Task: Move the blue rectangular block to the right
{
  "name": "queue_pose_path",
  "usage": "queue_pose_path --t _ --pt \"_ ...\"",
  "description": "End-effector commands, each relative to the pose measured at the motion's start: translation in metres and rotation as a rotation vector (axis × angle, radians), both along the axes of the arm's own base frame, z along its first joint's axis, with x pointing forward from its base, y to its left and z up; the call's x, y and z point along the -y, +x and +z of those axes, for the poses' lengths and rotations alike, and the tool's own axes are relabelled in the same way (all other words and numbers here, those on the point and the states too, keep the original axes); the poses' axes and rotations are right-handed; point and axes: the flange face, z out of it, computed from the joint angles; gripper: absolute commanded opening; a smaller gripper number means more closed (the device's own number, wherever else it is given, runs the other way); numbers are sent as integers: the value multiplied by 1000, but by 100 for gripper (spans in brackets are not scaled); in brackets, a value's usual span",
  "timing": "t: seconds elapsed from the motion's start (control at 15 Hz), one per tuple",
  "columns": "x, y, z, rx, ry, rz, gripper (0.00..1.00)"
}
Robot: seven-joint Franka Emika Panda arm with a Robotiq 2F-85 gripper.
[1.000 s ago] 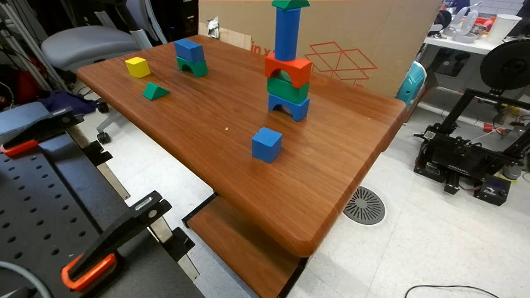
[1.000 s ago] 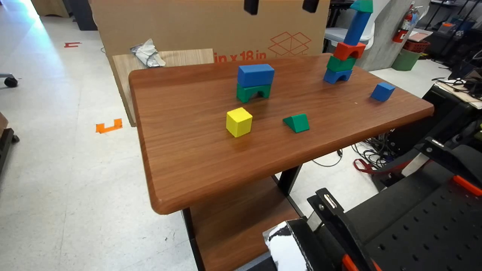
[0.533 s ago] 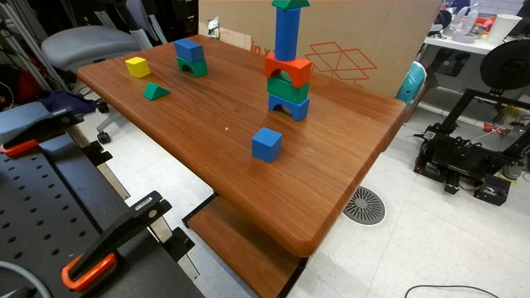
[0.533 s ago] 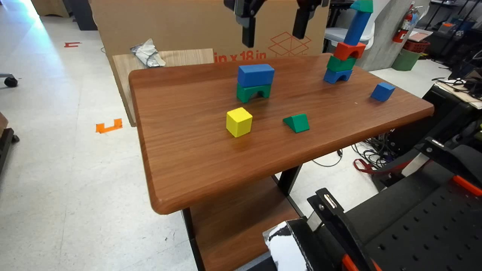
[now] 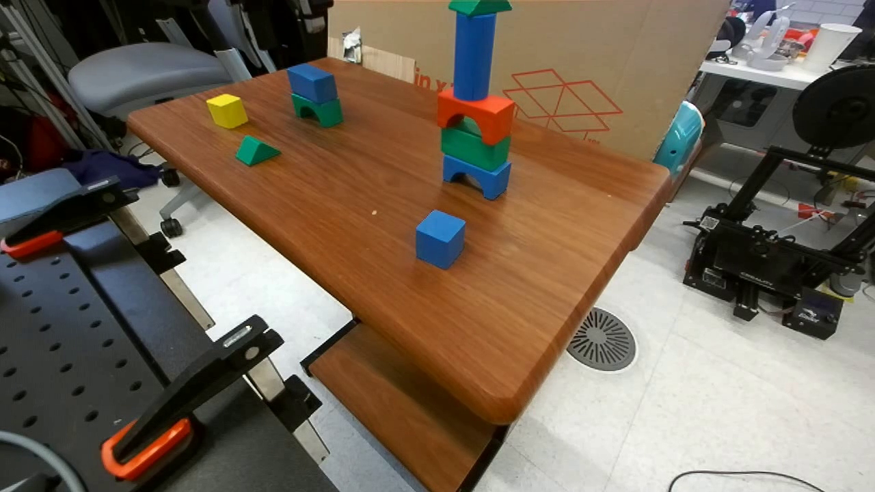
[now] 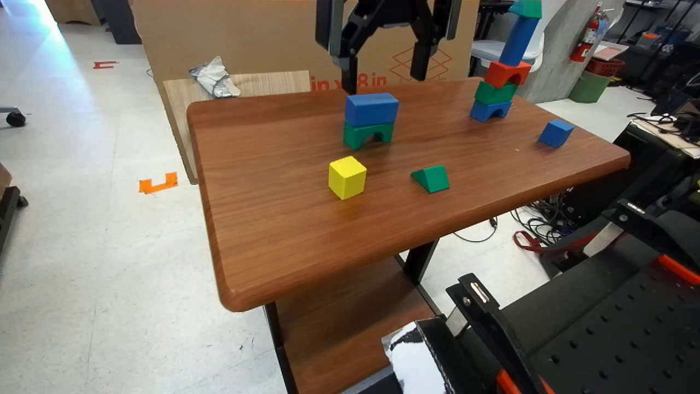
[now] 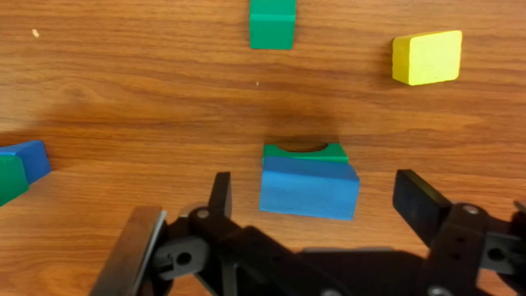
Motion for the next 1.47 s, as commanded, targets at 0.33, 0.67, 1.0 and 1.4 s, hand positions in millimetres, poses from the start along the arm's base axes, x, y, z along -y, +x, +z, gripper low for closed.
queue_pose_path --t 0.33,0.67,1.0,1.4 --pt "-1 16 -25 -46 6 -9 100" --pt "-3 19 -28 -55 17 -12 82" --pt "-4 19 -22 -50 26 -7 42" --pt "6 22 -2 -18 21 -8 42"
